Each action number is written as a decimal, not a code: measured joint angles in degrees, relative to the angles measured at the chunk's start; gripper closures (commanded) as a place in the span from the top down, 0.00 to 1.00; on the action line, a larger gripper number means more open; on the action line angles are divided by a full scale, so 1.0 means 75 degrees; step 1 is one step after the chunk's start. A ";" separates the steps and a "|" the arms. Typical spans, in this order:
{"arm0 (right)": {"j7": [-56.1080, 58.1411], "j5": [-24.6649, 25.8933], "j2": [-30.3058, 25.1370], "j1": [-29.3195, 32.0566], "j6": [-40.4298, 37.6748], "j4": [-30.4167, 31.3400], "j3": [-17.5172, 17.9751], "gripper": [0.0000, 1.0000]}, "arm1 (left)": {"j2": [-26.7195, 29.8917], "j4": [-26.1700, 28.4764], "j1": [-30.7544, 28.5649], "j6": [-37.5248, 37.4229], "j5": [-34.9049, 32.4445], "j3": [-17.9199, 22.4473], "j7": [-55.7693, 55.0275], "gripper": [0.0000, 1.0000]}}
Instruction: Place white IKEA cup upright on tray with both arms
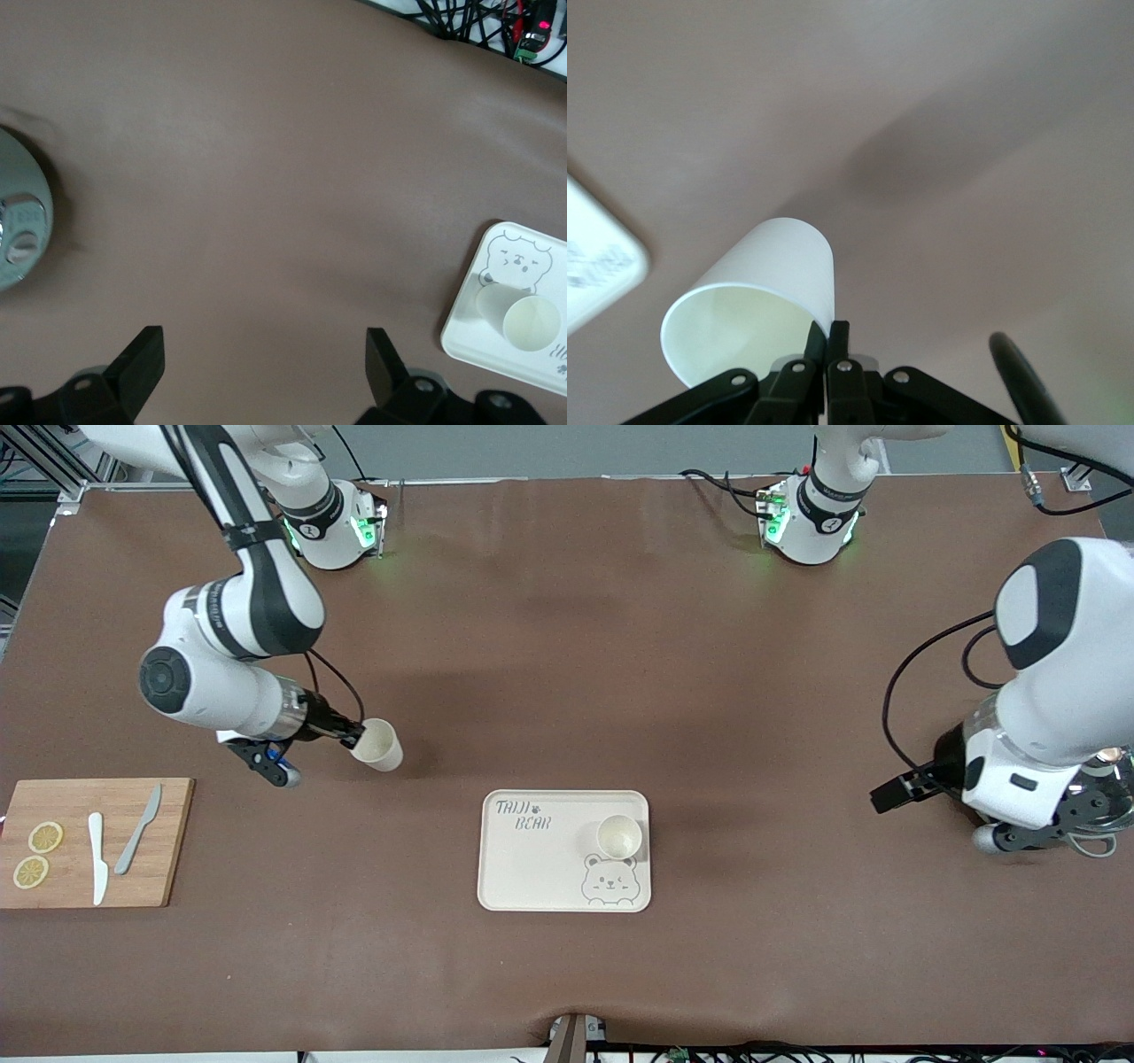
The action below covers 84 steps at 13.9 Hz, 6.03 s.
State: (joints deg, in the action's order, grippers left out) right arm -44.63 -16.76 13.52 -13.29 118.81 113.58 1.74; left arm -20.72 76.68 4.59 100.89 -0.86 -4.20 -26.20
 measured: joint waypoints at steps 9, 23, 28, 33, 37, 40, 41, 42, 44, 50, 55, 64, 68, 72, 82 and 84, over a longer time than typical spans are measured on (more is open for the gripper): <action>-0.4642 -0.0130 0.3175 -0.1828 0.0297 -0.3873 -0.0022 0.00 | 0.1046 0.0002 -0.0935 -0.1223 -0.0573 0.0004 0.2461 1.00; -0.4672 -0.0130 0.3785 -0.1898 0.1072 -0.4025 -0.0044 1.00 | 0.1160 0.0052 -0.0932 -0.1595 -0.0573 -0.0450 0.2773 1.00; -0.4662 0.0047 0.3779 -0.1926 0.1043 -0.4227 -0.0051 1.00 | 0.1536 0.0062 -0.0940 -0.2083 -0.0573 -0.0459 0.2779 1.00; -0.4671 0.1967 0.3407 -0.2053 -0.0463 -0.4837 -0.0054 1.00 | 0.2217 0.0453 -0.0800 -0.2141 -0.0452 -0.0463 0.2785 1.00; -0.4535 0.2091 0.2632 -0.1854 -0.2496 -0.5082 -0.0207 1.00 | 0.3012 0.1443 -0.0392 -0.1974 -0.0346 -0.0017 0.2785 1.00; -0.3606 0.2092 0.1995 -0.1362 -0.3205 -0.4892 -0.0221 1.00 | 0.3625 0.2089 -0.0330 -0.1777 -0.0329 0.0030 0.2785 1.00; -0.3214 0.2092 0.1737 -0.1228 -0.3238 -0.4688 -0.0222 1.00 | 0.3718 0.2174 -0.0320 -0.1754 -0.0320 0.0034 0.2785 1.00; -0.2857 0.2092 0.1462 -0.1141 -0.3250 -0.4445 -0.0222 1.00 | 0.3752 0.2216 -0.0320 -0.1735 -0.0308 0.0045 0.2785 1.00; -0.2079 0.2102 0.0934 -0.1039 -0.3253 -0.3929 -0.0226 1.00 | 0.3734 0.2227 -0.0322 -0.1666 -0.0278 0.0089 0.2785 1.00; 0.0929 0.2190 -0.0241 -0.0389 -0.3163 -0.2676 -0.0269 1.00 | 0.3717 0.2234 -0.0321 -0.1633 -0.0268 0.0099 0.2785 1.00; 0.3335 0.2239 -0.0640 0.0544 -0.3187 -0.2377 -0.0291 1.00 | 0.3715 0.2234 -0.0321 -0.1540 -0.0265 0.0100 0.2785 1.00; 0.5470 0.2240 -0.1400 0.1638 -0.3575 -0.2181 -0.0278 1.00 | 0.3694 0.2235 -0.0326 -0.1323 -0.0265 0.0109 0.2785 1.00; 0.5783 0.2238 -0.1837 0.1769 -0.4378 -0.2653 -0.0270 1.00 | 0.3530 0.2241 -0.0288 -0.1209 -0.0257 0.0095 0.2785 1.00; 0.5919 0.2234 -0.1855 0.1837 -0.4825 -0.3131 -0.0250 1.00 | 0.3445 0.2258 -0.0300 -0.0962 -0.0257 0.0097 0.2785 1.00; 0.5944 0.2229 -0.2046 0.1794 -0.4789 -0.3389 -0.0019 1.00 | 0.3309 0.2406 -0.0361 -0.0910 -0.0257 0.0121 0.2784 1.00; 0.5944 0.2228 -0.2048 0.1801 -0.4836 -0.3594 -0.0025 1.00 | 0.3181 0.2406 -0.0387 -0.0871 -0.0257 0.0123 0.2784 1.00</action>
State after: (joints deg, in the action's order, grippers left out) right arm -0.05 -0.05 -1.83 0.21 82.54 86.62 1.56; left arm 3.13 94.72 1.69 94.36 -2.79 -3.28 -5.32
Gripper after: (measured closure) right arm 0.000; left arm 0.000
